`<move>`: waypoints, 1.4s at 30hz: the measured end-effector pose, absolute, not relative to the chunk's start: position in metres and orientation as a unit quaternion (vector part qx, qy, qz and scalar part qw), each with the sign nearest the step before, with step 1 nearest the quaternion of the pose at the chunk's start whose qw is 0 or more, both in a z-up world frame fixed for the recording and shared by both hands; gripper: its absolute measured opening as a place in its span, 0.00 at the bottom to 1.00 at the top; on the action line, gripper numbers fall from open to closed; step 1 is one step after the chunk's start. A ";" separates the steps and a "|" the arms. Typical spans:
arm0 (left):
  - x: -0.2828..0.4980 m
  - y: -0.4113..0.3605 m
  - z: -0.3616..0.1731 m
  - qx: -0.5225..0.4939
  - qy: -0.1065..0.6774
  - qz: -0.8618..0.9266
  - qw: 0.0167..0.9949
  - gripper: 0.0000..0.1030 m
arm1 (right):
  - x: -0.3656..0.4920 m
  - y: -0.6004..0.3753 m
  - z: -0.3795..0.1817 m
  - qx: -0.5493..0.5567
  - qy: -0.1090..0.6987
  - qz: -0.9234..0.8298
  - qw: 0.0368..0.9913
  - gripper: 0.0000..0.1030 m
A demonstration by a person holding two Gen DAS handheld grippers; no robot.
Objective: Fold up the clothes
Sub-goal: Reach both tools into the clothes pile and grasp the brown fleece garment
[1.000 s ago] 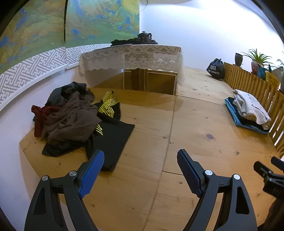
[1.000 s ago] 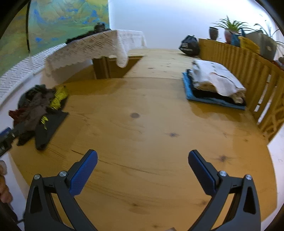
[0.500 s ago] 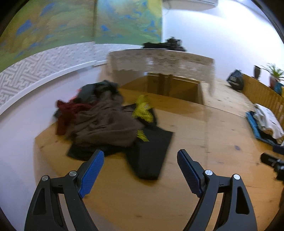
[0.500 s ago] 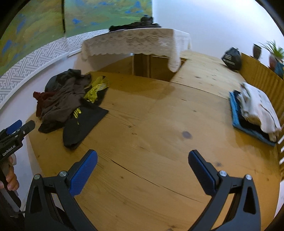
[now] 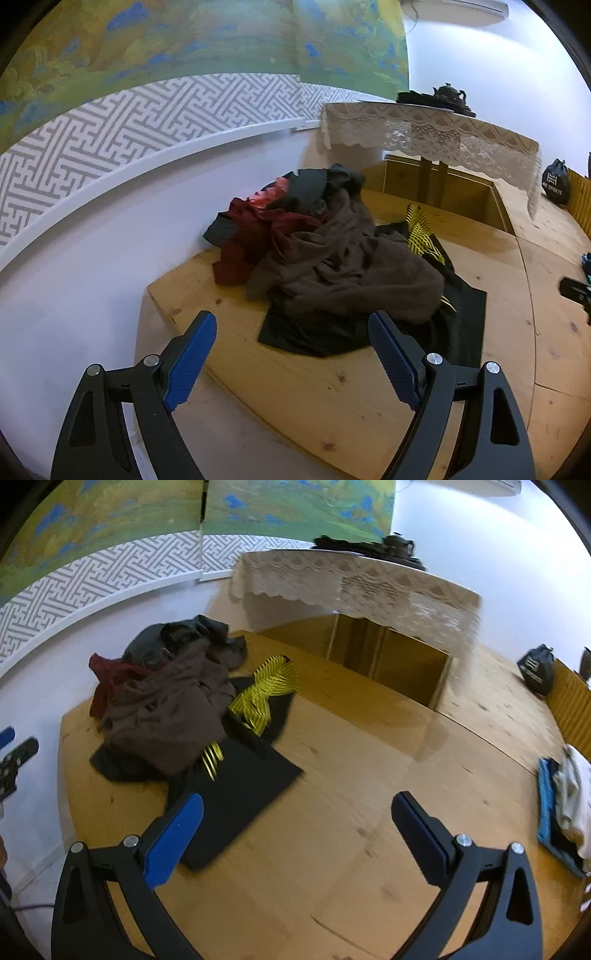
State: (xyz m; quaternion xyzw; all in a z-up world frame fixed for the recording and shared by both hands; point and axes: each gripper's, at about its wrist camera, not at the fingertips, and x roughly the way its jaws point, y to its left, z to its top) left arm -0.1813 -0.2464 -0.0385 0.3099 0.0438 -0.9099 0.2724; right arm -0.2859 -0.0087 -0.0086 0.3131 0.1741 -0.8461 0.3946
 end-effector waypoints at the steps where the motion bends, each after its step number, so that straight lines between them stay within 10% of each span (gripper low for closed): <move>1: -0.183 -0.251 -0.040 0.310 0.045 -0.910 0.273 0.82 | -0.288 -0.022 -0.010 0.313 0.173 -0.844 0.400 0.99; 21: -0.207 -0.298 -0.082 0.339 0.064 -0.896 0.278 0.82 | -0.322 -0.267 -0.116 0.404 0.281 -0.761 0.423 0.98; 26: -0.208 -0.296 -0.081 0.338 0.061 -0.897 0.278 0.82 | -0.324 -0.264 -0.115 0.433 0.263 -0.736 0.450 0.38; 42: -0.197 -0.288 -0.059 0.328 0.048 -0.897 0.293 0.82 | -0.306 -0.228 0.040 0.335 0.171 -0.782 0.498 0.21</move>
